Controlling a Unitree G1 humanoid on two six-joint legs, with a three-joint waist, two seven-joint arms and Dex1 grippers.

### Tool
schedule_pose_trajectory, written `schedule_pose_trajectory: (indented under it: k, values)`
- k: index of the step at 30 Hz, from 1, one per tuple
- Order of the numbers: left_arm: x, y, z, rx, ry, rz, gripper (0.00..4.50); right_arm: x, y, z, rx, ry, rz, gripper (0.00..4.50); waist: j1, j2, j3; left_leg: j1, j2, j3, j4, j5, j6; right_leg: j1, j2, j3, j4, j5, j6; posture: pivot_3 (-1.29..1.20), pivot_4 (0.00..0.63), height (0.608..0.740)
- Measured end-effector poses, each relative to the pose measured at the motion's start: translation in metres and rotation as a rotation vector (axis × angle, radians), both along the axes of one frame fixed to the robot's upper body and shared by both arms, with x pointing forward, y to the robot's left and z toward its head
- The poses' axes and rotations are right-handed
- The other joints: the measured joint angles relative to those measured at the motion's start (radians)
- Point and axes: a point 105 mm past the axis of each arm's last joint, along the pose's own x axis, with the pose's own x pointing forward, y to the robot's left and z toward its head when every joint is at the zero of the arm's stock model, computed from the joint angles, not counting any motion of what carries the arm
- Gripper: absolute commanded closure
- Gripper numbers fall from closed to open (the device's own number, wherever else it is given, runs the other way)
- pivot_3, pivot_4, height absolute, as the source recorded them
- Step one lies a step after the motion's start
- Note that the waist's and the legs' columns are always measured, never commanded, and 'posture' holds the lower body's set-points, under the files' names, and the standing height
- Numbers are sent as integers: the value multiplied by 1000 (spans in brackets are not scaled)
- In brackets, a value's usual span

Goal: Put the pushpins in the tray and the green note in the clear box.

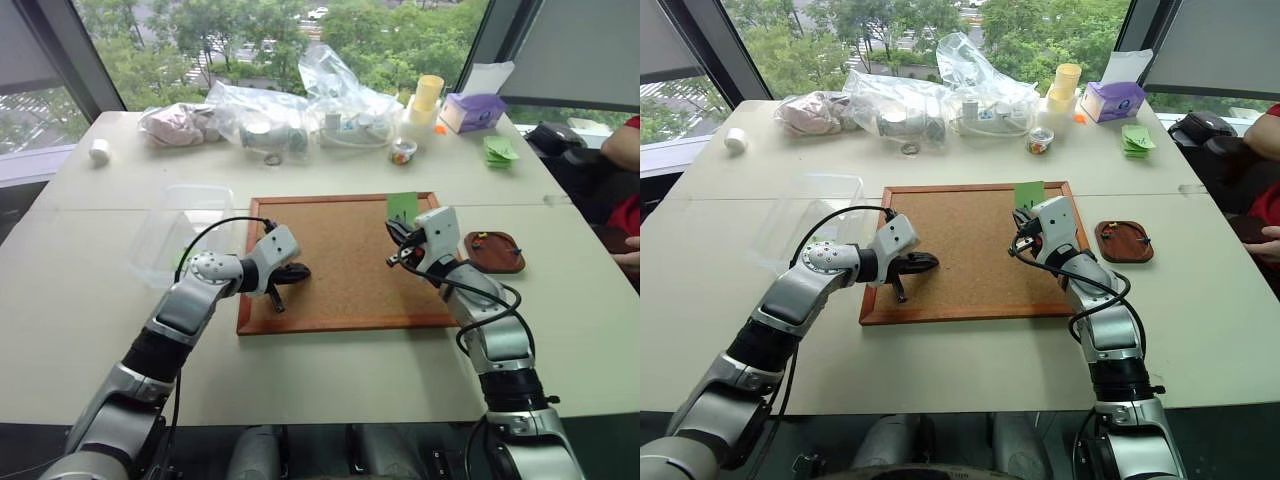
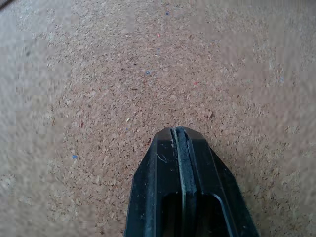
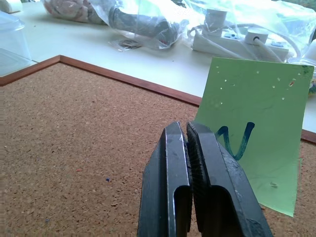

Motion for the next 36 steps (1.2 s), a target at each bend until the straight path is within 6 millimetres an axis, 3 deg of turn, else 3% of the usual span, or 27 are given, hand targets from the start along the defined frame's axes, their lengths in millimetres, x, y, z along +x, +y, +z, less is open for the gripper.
schedule_pose_trajectory:
  k: [3, 6, 7, 9, 15, 29, 36]
  values:
    - [14, -7, 38, -201, 59, 44, 1629, -3, 0, 8, -23, -27, 17, 4500, -1, -4, 2, -16, -1, -1, 3, 0, 0, -15, 1, 0, 2, 1, 2, 0, 150, 738]
    - [23, -15, 92, -404, 73, 13, 63, -7, -4, 15, -67, -44, 34, 4500, -1, -3, 2, -23, -1, -1, 3, 4, -6, -22, 3, 0, 2, 1, 2, 0, 150, 738]
    - [24, -19, 105, -461, 86, -1, 63, -8, -4, 18, -78, -51, 41, 4500, 0, -3, 2, -23, -1, -1, 2, 4, -6, -22, 3, 0, 1, 1, 2, 0, 150, 738]
    - [26, -27, 114, -529, 143, -16, 63, -10, -3, 23, -89, -68, 55, 4500, -2, -3, 2, -23, -1, -1, 2, 4, -6, -22, 3, 0, 0, 1, 2, 0, 150, 738]
    - [39, -47, 84, -623, 408, 13, 63, -15, 4, 37, -114, -112, 91, 4500, -6, -5, 4, -23, -2, -1, 2, 5, -7, -22, 4, -1, 1, 1, 2, 0, 150, 738]
    - [51, -74, 75, -658, 426, -46, 63, -21, 16, 47, -110, -122, 116, 4500, -4, -5, 5, -23, -3, -1, 2, 5, -8, -23, 5, -2, 1, 1, 2, 0, 150, 738]
    - [55, -92, 91, -679, 387, -77, 63, -26, 26, 47, -96, -125, 152, 4500, 5, -5, 5, -23, -4, -1, 2, 5, -8, -23, 5, -2, 1, 1, 3, 0, 150, 738]
